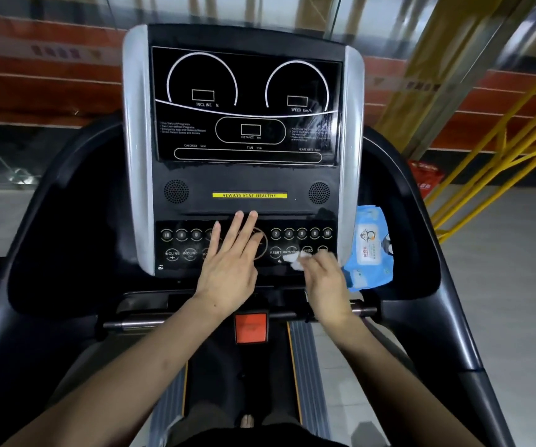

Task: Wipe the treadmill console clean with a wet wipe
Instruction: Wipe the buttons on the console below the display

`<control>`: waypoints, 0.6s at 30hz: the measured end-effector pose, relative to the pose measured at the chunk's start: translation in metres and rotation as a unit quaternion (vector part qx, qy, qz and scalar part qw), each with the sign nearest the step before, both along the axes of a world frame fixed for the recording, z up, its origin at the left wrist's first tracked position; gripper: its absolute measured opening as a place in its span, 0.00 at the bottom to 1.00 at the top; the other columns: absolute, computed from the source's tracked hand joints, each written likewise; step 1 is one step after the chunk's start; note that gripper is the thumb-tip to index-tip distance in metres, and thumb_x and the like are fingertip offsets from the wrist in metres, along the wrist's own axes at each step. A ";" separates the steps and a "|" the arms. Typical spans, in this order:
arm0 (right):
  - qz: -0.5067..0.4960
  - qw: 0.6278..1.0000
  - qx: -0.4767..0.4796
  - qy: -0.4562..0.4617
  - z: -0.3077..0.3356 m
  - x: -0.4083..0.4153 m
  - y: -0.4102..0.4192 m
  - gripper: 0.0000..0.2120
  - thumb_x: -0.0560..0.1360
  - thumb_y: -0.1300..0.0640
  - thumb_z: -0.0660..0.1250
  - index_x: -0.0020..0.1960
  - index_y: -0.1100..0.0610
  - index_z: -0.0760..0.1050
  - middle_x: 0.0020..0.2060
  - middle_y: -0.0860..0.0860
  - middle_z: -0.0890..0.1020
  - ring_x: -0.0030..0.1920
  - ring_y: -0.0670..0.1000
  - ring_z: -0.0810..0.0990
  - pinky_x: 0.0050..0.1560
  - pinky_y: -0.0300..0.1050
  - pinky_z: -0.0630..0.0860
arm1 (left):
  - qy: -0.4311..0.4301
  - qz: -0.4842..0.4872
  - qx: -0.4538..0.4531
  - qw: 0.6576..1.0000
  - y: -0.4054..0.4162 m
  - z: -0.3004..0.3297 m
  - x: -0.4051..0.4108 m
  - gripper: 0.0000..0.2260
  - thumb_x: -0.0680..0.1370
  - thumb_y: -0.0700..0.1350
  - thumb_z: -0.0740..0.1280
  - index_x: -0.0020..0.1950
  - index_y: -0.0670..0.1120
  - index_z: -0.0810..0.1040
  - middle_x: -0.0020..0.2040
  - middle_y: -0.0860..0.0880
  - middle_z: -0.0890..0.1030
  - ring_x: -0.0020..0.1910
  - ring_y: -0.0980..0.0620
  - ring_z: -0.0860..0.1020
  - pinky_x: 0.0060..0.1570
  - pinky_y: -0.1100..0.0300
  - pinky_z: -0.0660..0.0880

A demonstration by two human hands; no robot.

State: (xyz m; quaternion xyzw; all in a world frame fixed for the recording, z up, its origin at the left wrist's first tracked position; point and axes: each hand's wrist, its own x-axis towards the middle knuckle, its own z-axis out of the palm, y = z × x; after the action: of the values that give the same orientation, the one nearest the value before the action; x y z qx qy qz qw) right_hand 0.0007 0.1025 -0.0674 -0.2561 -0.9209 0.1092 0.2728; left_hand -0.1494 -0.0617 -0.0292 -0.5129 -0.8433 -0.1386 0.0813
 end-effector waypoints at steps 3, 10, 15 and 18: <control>0.038 0.999 0.023 -0.007 -0.007 0.009 -0.005 0.12 0.74 0.71 0.70 0.56 0.63 0.82 0.43 0.56 0.76 0.43 0.56 0.77 0.40 0.54 0.79 | -0.007 0.007 -0.003 1.000 0.000 0.001 0.002 0.26 0.79 0.41 0.64 0.78 0.44 0.67 0.86 0.47 0.44 0.84 0.46 0.38 0.81 0.36 0.46; -0.011 0.996 0.008 0.083 0.032 -0.040 0.022 0.11 0.73 0.70 0.72 0.54 0.61 0.83 0.40 0.55 0.76 0.39 0.55 0.75 0.44 0.37 0.66 | -0.027 0.025 -0.011 0.999 0.003 0.005 0.010 0.26 0.79 0.41 0.65 0.78 0.45 0.67 0.86 0.48 0.42 0.84 0.46 0.37 0.81 0.37 0.45; 0.066 0.997 -0.025 0.042 -0.009 0.000 -0.005 0.08 0.79 0.66 0.66 0.56 0.62 0.81 0.46 0.55 0.76 0.46 0.54 0.75 0.46 0.50 0.77 | -0.024 0.022 -0.015 0.999 0.002 0.006 0.009 0.26 0.79 0.41 0.64 0.79 0.45 0.66 0.86 0.49 0.42 0.84 0.47 0.37 0.81 0.37 0.44; 0.069 0.995 -0.002 0.066 0.009 -0.017 0.011 0.08 0.78 0.65 0.67 0.55 0.64 0.81 0.43 0.55 0.75 0.43 0.55 0.75 0.41 0.50 0.77 | -0.027 0.024 -0.011 0.999 0.000 0.008 0.006 0.26 0.80 0.41 0.64 0.78 0.45 0.67 0.86 0.49 0.43 0.84 0.48 0.37 0.82 0.39 0.43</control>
State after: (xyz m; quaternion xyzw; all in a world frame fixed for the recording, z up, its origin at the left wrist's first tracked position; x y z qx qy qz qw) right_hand -0.0165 0.1138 -0.0584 -0.1848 -0.9163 0.1460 0.3240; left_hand -0.1438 -0.0621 -0.0207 -0.4891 -0.8588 -0.1414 0.0565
